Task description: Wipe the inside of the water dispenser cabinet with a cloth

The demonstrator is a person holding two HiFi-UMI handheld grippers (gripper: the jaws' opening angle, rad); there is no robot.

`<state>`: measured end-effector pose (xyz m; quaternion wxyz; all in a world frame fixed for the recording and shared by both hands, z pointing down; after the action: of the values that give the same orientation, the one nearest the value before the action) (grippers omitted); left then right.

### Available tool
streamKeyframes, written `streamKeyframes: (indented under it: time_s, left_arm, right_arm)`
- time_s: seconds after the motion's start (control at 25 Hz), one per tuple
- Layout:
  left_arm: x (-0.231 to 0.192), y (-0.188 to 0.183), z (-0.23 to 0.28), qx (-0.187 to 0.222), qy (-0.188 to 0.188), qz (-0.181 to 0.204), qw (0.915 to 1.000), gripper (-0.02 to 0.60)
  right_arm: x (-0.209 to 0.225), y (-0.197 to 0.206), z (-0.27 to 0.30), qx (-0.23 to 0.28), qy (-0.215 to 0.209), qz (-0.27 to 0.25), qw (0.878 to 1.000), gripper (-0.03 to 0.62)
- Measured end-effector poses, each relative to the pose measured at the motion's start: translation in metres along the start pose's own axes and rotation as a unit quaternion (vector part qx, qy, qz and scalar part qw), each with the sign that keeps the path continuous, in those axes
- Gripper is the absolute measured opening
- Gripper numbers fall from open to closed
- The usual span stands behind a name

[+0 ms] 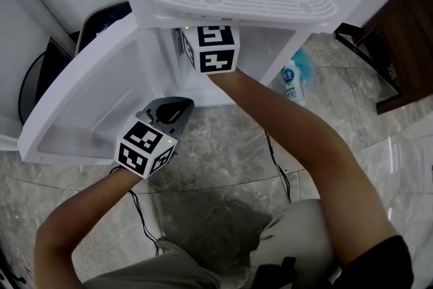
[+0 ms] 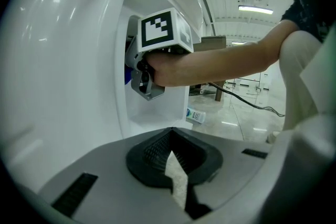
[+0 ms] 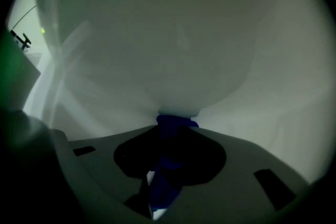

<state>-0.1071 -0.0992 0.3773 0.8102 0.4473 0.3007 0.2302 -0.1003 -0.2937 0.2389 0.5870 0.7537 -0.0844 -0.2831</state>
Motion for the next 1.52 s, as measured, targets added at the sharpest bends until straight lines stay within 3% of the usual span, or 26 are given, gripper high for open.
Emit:
streamKeyframes:
  time_s: [0.16, 0.52, 0.92, 1.28, 1.52]
  left_arm:
    - [0.000, 0.000, 0.001, -0.001, 0.004, 0.001, 1.0000, 0.005]
    - [0.001, -0.003, 0.003, 0.001, 0.008, 0.003, 1.0000, 0.005]
    - [0.009, -0.004, 0.007, 0.005, 0.020, 0.007, 0.9998, 0.006]
    - [0.002, 0.002, 0.006, 0.000, 0.014, -0.001, 0.9999, 0.006]
    - [0.001, 0.001, -0.001, 0.002, 0.005, 0.015, 0.9999, 0.006]
  right_arm:
    - [-0.006, -0.006, -0.012, 0.008, -0.015, 0.005, 1.000, 0.092]
    - [0.005, 0.002, 0.011, 0.002, 0.007, -0.004, 1.000, 0.092]
    - [-0.007, -0.006, -0.012, 0.007, -0.021, 0.004, 1.000, 0.092]
    - [0.005, 0.004, 0.014, 0.003, 0.006, -0.004, 1.000, 0.091]
    - [-0.003, 0.001, -0.003, -0.003, -0.029, -0.021, 0.999, 0.091]
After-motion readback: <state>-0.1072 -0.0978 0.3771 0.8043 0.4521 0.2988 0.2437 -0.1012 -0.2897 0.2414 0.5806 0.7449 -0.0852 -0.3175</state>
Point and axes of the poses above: the fingertips, and each gripper's own axes: z forward along the fingers, x to its right, y out of its underside, the point moved 3 cm from there along -z, backward along the fingers, and after that the axes turned 13 degrees about -z, right-handed, at the moved point
